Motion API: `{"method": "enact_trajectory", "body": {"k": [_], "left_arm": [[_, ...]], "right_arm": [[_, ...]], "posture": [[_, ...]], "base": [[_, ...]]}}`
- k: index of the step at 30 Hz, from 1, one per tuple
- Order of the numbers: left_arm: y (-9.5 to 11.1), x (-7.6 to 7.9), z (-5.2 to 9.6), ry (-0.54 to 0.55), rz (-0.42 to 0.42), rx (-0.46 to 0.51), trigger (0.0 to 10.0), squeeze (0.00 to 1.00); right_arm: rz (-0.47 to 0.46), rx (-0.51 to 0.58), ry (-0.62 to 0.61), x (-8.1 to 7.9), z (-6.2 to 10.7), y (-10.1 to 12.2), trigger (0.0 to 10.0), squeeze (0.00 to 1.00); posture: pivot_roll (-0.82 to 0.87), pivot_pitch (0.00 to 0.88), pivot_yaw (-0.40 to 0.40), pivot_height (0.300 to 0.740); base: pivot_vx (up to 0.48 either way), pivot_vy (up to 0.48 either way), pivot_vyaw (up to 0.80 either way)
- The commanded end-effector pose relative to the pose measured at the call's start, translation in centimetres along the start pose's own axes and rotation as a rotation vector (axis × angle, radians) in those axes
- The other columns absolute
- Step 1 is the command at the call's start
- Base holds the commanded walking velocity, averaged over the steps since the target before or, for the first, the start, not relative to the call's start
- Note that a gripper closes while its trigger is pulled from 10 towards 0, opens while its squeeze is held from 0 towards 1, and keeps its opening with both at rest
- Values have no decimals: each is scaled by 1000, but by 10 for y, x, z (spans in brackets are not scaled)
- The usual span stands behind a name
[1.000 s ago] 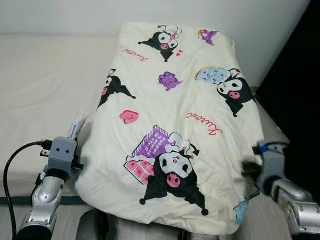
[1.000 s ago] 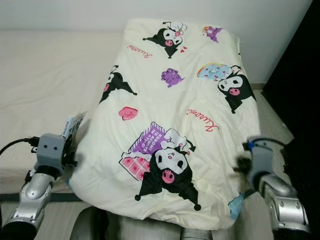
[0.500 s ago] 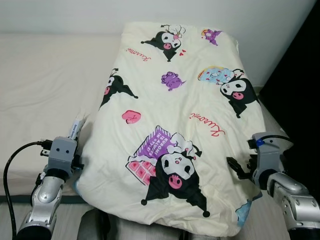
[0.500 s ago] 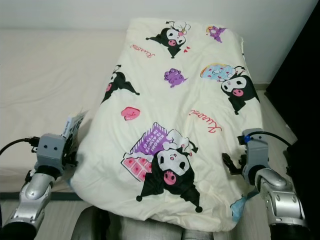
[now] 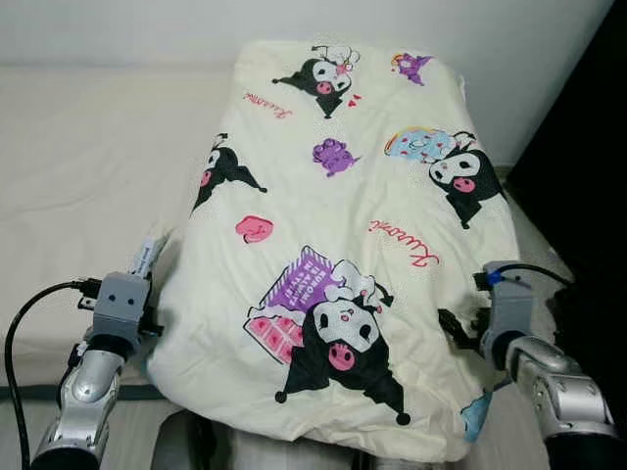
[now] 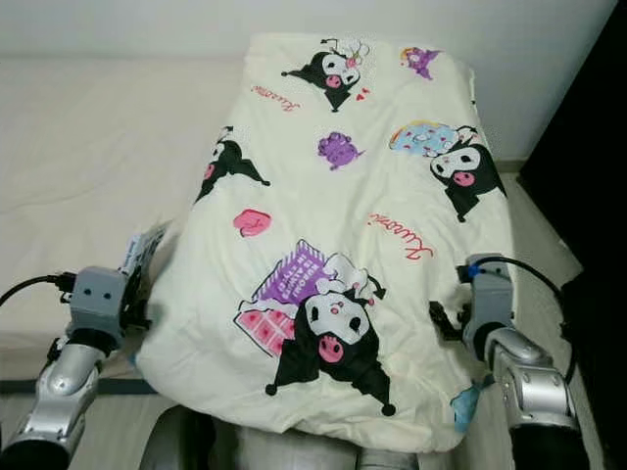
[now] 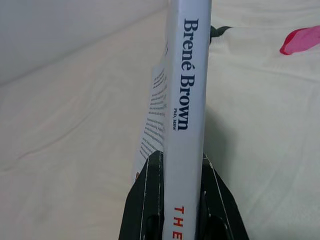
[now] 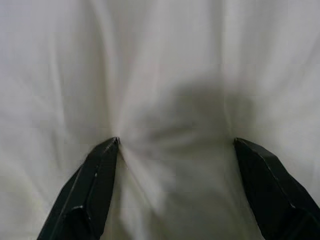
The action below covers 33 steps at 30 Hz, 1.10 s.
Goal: Clean up the room
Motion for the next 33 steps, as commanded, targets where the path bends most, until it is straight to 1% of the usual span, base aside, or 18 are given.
{"method": "enact_trajectory", "body": {"k": [1, 2, 3, 6, 10, 12, 13, 15, 19, 21, 22, 23, 25, 27, 28, 31, 32, 33], "left_arm": [[-19, 3, 13, -40, -16, -82, 10000, 0], [-19, 3, 13, -40, -17, -81, 10000, 0], [-19, 2, 14, -40, -18, -82, 10000, 0], [-19, 2, 15, -41, -19, -83, 10000, 0], [-19, 2, 15, -41, -19, -83, 10000, 0], [-19, 3, 15, -43, -17, -83, 10000, 0], [-19, 3, 15, -43, -17, -83, 10000, 0], [-19, 4, 14, -44, -15, -84, 10000, 0], [-19, 5, 13, -46, -14, -84, 10000, 0], [-17, 6, 10, -47, -11, -81, 10000, 0], [-17, 6, 10, -47, -11, -81, 10000, 0], [-17, 7, 9, -48, -9, -79, 10000, 0], [-16, 7, 9, -49, -9, -78, 10000, 0], [-16, 9, 8, -50, -6, -77, 10000, 0], [-16, 9, 8, -50, -6, -77, 10000, 0], [-15, 10, 7, -50, -4, -76, 10000, 0], [-15, 11, 7, -50, -2, -75, 10000, 0], [-15, 11, 7, -50, -2, -75, 10000, 0]], "right_arm": [[37, -74, -35, 5, -2, -18, 10000, 0], [55, -80, -51, 7, -2, -17, 3765, 0], [98, -85, -76, 11, -2, -16, 0, 0], [189, -96, -140, 23, -1, -14, 0, 0], [194, -97, -155, 27, 0, -14, 0, 0], [212, -91, -216, 44, 7, -10, 0, 0], [212, -91, -216, 44, 7, -10, 0, 0], [227, -88, -268, 58, 13, -7, 0, 0], [237, -87, -310, 69, 20, -5, 0, 0], [243, -89, -369, 85, 32, -2, 0, 0], [243, -89, -369, 85, 32, -2, 0, 0], [248, -93, -407, 96, 40, 1, 0, 0], [249, -94, -416, 99, 42, 2, 0, 0], [264, -101, -454, 111, 53, 5, 0, 0], [264, -101, -454, 111, 53, 5, 0, 0], [277, -101, -485, 121, 62, 10, 0, 0], [291, -93, -509, 129, 69, 16, 0, 0], [291, -93, -509, 129, 69, 16, 0, 0]], "posture": [[-74, 285, 3, 561], [-74, 287, 2, 561], [-73, 289, 1, 561], [-72, 291, -2, 561], [-72, 291, -2, 561], [-81, 287, -2, 561], [-81, 287, -2, 561], [-87, 283, -1, 561], [-91, 280, -1, 561], [-101, 272, -2, 561], [-101, 272, -2, 561], [-105, 270, -3, 561], [-105, 270, -3, 561], [-112, 265, -7, 561], [-112, 265, -7, 561], [-118, 263, -9, 561], [-120, 261, -10, 561], [-120, 261, -10, 561]], "base": [[0, 0, 0], [0, 0, 0], [0, 0, 0], [0, 0, 0], [0, 0, 0], [0, 0, 0], [0, 0, 0], [0, 0, 0], [0, 0, 0], [0, 0, 0], [0, 0, 0], [0, 0, 0], [0, 0, 0], [0, 0, 0], [0, 0, 0], [0, 0, 0], [0, 0, 0], [0, 0, 0]]}}
Point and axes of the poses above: a point about 5 cm out from each wrist's last joint towards the gripper, its own z axis pointing back from the gripper into the wrist, its own y axis along the axis of the wrist's last joint, x = y × z, the point moved 3 cm from there along -z, pointing out of the wrist towards the gripper, and after that the axes turned 9 degrees about -z, right-handed, at the moved point
